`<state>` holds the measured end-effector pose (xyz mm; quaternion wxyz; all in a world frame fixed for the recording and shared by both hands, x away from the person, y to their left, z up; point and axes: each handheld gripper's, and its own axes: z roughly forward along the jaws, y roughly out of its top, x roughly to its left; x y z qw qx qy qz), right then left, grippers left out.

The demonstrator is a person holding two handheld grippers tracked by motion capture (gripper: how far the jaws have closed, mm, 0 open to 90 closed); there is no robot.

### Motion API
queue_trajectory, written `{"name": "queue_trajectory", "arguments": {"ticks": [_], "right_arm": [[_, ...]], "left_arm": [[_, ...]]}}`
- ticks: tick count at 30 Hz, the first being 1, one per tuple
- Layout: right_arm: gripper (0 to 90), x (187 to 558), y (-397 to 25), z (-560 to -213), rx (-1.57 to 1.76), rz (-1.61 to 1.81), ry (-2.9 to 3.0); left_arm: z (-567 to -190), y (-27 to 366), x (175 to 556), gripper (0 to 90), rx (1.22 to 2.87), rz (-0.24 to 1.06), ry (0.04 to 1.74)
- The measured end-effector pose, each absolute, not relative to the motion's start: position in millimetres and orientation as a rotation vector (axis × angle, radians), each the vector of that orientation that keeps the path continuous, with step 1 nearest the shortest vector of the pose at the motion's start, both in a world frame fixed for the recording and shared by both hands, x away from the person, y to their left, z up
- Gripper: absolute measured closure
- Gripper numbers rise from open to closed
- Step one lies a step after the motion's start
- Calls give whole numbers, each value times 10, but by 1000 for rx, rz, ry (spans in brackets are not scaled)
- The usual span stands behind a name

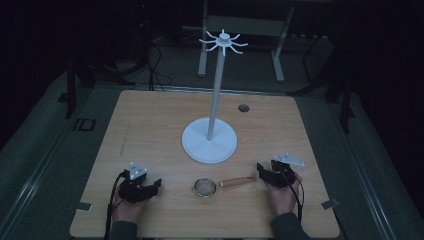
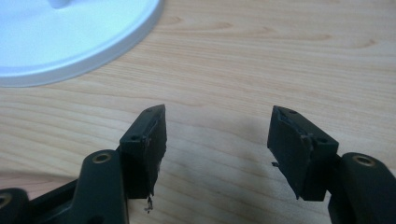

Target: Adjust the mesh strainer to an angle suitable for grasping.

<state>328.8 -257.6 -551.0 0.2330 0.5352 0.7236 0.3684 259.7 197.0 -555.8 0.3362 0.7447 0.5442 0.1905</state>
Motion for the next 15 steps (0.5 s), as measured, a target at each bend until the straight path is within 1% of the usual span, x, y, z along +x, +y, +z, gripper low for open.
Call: {"name": "queue_trajectory", "arguments": {"ticks": [1,4,5,6,7,9,13,15], "right_arm": [[373,3277,-2575,-5496,1460,1018,1993],[433,3238,-2569,-5460,1424,1042,2012],[433,3238,-2569,-5460,1424,1042,2012],[463,3216,-2562,-5436,1408,1052,2021],[463,3216,-2562,-5436,1408,1052,2021],[509,3187,-2547,-5406,1370,1065,2030],[541,3150,-2516,-5365,1342,1041,2028],[542,3135,-2500,-5343,1319,1022,2032]], "left_arm": [[-5557,1968,2596,371,1944,494,1418],[-5557,1961,2596,371,1947,497,1415],[-5559,1955,2596,371,1945,496,1415],[-5560,1951,2596,371,1946,497,1414],[-5561,1949,2594,371,1947,496,1413],[-5559,1946,2590,371,1948,497,1412],[-5553,1944,2583,375,1951,500,1410],[-5546,1935,2575,377,1954,500,1406]]}}
